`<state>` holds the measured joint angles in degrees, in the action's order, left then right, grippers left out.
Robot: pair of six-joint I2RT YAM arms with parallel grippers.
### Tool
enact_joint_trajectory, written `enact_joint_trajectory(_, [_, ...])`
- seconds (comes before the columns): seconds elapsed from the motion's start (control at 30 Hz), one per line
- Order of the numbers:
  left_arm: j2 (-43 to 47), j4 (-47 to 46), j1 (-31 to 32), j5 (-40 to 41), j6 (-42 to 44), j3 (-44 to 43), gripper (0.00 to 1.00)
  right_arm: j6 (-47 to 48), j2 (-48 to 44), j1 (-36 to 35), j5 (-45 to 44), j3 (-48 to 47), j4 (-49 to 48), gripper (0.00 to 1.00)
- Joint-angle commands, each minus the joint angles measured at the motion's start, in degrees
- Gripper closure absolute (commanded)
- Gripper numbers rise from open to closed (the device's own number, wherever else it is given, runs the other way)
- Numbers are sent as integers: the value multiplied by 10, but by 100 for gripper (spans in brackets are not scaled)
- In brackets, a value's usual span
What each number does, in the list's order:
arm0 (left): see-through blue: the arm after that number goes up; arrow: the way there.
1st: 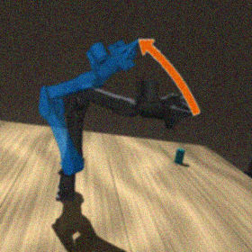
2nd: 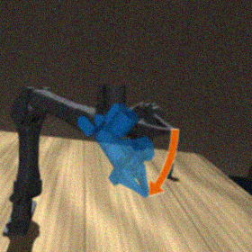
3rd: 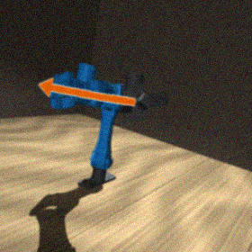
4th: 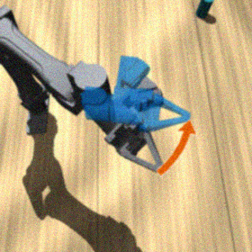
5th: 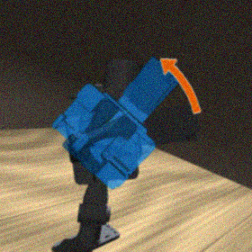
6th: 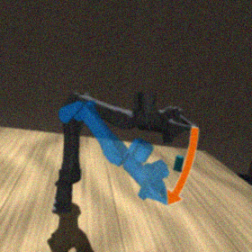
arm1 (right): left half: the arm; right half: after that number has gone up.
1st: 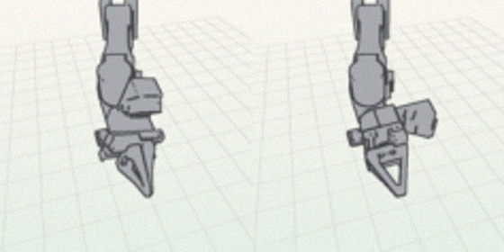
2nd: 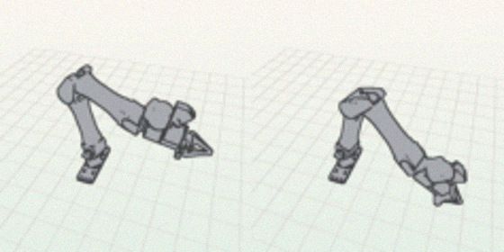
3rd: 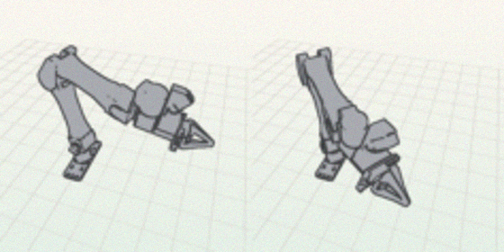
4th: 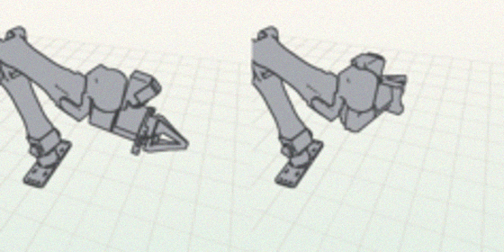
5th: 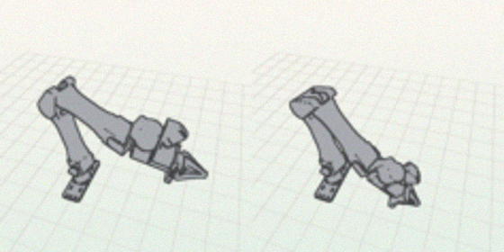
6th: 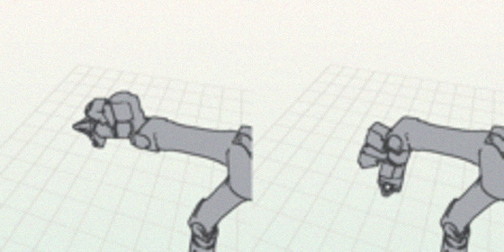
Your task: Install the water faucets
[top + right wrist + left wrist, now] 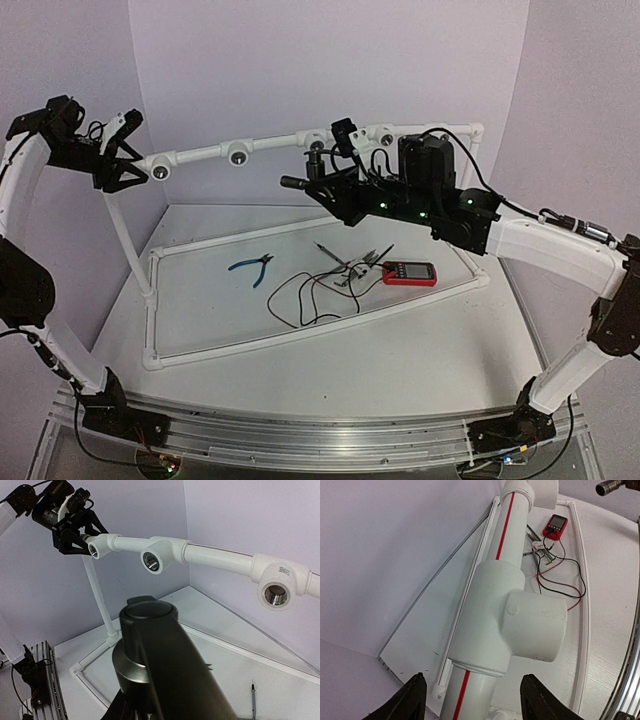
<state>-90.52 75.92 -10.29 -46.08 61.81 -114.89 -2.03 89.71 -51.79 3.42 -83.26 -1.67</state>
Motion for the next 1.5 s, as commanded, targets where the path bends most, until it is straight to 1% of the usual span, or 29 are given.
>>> enact_joint_trajectory(0.0, [17,60,20,33,1,12,41,-11,3,-1,14,-34,-32,100])
enact_joint_trajectory(0.07, [22,60,37,33,-11,11,48,-13,3,-1,14,-35,-32,100])
enact_joint_trajectory(0.13, [31,60,62,36,-28,14,52,-17,2,-1,11,-35,-32,100])
enact_joint_trajectory(0.23, [43,60,91,37,-78,13,60,-30,3,-5,-9,-39,-33,100])
enact_joint_trajectory(0.3, [49,60,96,34,-122,8,63,-32,5,-15,-33,-45,-35,100])
enact_joint_trajectory(0.43, [71,58,98,19,-178,29,70,-14,11,-62,-139,-59,-53,100])
enact_joint_trajectory(0.6, [89,57,99,-2,-234,57,80,-3,11,-116,-313,-48,-75,100])
enact_joint_trajectory(0.73, [102,53,99,-9,-251,72,85,-3,22,-152,-382,-30,-124,100])
enact_joint_trajectory(0.83, [106,48,99,-14,-256,82,91,52,43,-176,-436,-48,-140,100])
enact_joint_trajectory(0.97, [110,39,99,-30,-256,92,95,66,68,-178,-457,-67,-138,100])
enact_joint_trajectory(1.17, [119,33,100,-48,-243,113,99,52,86,-179,-488,-74,-124,100])
enact_joint_trajectory(1.27, [123,37,101,-47,-230,124,99,55,85,-181,-496,-76,-123,100])
enact_joint_trajectory(1.4, [127,40,101,-41,-214,135,99,87,69,-196,-495,-76,-123,100])
enact_joint_trajectory(1.47, [129,44,101,-37,-199,141,97,97,58,-206,-501,-72,-122,100])
